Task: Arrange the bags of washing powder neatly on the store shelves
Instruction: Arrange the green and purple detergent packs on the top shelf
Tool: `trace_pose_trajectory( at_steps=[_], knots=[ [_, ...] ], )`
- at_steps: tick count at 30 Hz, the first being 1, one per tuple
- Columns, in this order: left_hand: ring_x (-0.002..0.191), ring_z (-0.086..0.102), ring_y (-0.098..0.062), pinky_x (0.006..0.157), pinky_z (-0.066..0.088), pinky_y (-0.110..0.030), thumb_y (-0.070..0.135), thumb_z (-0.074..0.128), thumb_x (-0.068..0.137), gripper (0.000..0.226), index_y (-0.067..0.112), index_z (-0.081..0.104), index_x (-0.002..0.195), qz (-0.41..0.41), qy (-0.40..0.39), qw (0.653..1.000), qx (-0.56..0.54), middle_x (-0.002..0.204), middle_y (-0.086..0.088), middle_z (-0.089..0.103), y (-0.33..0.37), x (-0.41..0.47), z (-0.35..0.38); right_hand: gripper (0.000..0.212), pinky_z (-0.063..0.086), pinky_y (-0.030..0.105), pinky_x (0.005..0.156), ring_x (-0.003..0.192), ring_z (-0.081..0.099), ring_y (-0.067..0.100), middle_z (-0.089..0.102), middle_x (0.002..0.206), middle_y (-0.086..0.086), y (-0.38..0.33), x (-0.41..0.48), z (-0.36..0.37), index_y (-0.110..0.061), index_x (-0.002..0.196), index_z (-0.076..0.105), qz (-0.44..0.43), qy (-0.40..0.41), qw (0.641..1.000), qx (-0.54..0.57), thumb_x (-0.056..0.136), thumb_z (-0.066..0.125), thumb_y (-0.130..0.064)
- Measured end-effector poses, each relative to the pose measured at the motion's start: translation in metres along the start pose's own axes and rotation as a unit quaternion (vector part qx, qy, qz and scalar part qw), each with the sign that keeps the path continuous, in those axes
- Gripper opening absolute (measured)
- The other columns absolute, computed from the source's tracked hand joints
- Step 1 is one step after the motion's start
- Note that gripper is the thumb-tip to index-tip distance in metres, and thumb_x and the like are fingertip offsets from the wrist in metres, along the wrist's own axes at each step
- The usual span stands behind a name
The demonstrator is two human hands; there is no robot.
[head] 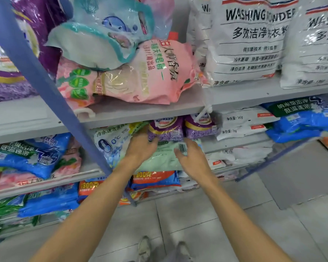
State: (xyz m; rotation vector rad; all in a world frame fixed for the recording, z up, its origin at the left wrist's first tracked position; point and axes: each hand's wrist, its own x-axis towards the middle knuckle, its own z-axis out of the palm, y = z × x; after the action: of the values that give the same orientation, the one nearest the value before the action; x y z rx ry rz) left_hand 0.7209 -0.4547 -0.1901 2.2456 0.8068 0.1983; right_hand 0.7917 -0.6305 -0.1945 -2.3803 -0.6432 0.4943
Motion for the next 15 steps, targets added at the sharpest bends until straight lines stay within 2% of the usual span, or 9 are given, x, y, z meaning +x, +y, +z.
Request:
trace_pose_trajectory(
  at_steps=[2, 4, 7, 9, 10, 11, 13, 15],
  knots=[
    [0.095, 0.065, -0.031, 0.080, 0.052, -0.037, 0.030, 0.062, 0.094, 0.020, 0.014, 0.065, 0.104, -0.018, 0.027, 0.999, 0.002, 0.101, -0.010, 0.071, 0.007, 0.019, 0.012, 0.063, 0.035, 0.045, 0.118, 0.145, 0.039, 0.027, 0.043, 0.157, 0.008, 0.001, 0.019, 0.000, -0.014, 0.155, 0.036, 0.008, -0.018, 1.000, 0.017, 0.102, 0.054, -0.044],
    [0.087, 0.067, -0.033, 0.073, 0.051, -0.036, 0.030, 0.060, 0.095, 0.021, 0.012, 0.065, 0.086, -0.037, 0.049, 0.998, 0.032, 0.090, -0.012, 0.071, 0.014, 0.035, 0.024, 0.061, 0.040, 0.045, 0.115, 0.141, 0.044, 0.029, 0.047, 0.152, 0.009, -0.001, 0.040, 0.001, -0.017, 0.152, 0.039, -0.004, -0.024, 0.999, 0.027, 0.100, 0.056, -0.044],
    [0.097, 0.067, -0.035, 0.080, 0.050, -0.037, 0.029, 0.054, 0.100, 0.028, 0.006, 0.068, 0.106, -0.054, 0.053, 0.994, 0.075, 0.104, -0.018, 0.071, 0.025, 0.050, 0.042, 0.058, 0.043, 0.043, 0.109, 0.136, 0.045, 0.035, 0.044, 0.151, 0.015, -0.003, 0.071, 0.001, -0.014, 0.149, 0.041, -0.013, -0.030, 0.998, 0.050, 0.097, 0.063, -0.029],
    [0.108, 0.063, -0.037, 0.087, 0.051, -0.040, 0.030, 0.053, 0.101, 0.036, 0.002, 0.060, 0.124, -0.073, 0.036, 0.994, 0.069, 0.120, -0.020, 0.065, 0.027, 0.055, 0.053, 0.033, 0.047, 0.046, 0.103, 0.126, 0.053, 0.039, 0.052, 0.140, 0.020, -0.008, 0.085, 0.001, -0.018, 0.128, 0.055, 0.004, -0.030, 0.996, 0.078, 0.098, 0.064, -0.025],
    [0.111, 0.062, -0.037, 0.088, 0.051, -0.040, 0.031, 0.053, 0.102, 0.039, 0.002, 0.056, 0.129, -0.088, 0.027, 0.994, 0.054, 0.124, -0.019, 0.062, 0.025, 0.059, 0.057, 0.022, 0.049, 0.050, 0.100, 0.120, 0.057, 0.040, 0.058, 0.132, 0.021, -0.011, 0.091, 0.003, -0.019, 0.118, 0.057, 0.017, -0.026, 0.996, 0.085, 0.099, 0.061, -0.031],
    [0.111, 0.062, -0.035, 0.086, 0.051, -0.038, 0.031, 0.055, 0.101, 0.039, 0.003, 0.055, 0.129, -0.108, 0.014, 0.993, 0.043, 0.122, -0.016, 0.062, 0.025, 0.061, 0.058, 0.028, 0.049, 0.051, 0.098, 0.118, 0.059, 0.041, 0.061, 0.128, 0.021, -0.014, 0.098, 0.006, -0.016, 0.117, 0.056, 0.029, -0.018, 0.996, 0.080, 0.101, 0.058, -0.040],
    [0.110, 0.065, -0.030, 0.087, 0.052, -0.034, 0.032, 0.066, 0.092, 0.038, 0.007, 0.062, 0.120, -0.129, 0.020, 0.991, -0.007, 0.115, -0.009, 0.067, 0.023, 0.066, 0.055, 0.053, 0.047, 0.047, 0.101, 0.122, 0.057, 0.040, 0.060, 0.132, 0.019, -0.018, 0.109, 0.009, -0.008, 0.132, 0.051, 0.058, -0.014, 0.997, 0.059, 0.102, 0.052, -0.051],
    [0.109, 0.066, -0.021, 0.093, 0.054, -0.030, 0.032, 0.078, 0.079, 0.043, 0.013, 0.067, 0.116, -0.142, 0.038, 0.985, -0.088, 0.114, 0.001, 0.070, 0.020, 0.066, 0.048, 0.058, 0.046, 0.040, 0.099, 0.126, 0.056, 0.036, 0.060, 0.135, 0.014, -0.021, 0.116, 0.008, -0.010, 0.138, 0.049, 0.098, -0.015, 0.990, 0.099, 0.099, 0.057, -0.053]
  ],
)
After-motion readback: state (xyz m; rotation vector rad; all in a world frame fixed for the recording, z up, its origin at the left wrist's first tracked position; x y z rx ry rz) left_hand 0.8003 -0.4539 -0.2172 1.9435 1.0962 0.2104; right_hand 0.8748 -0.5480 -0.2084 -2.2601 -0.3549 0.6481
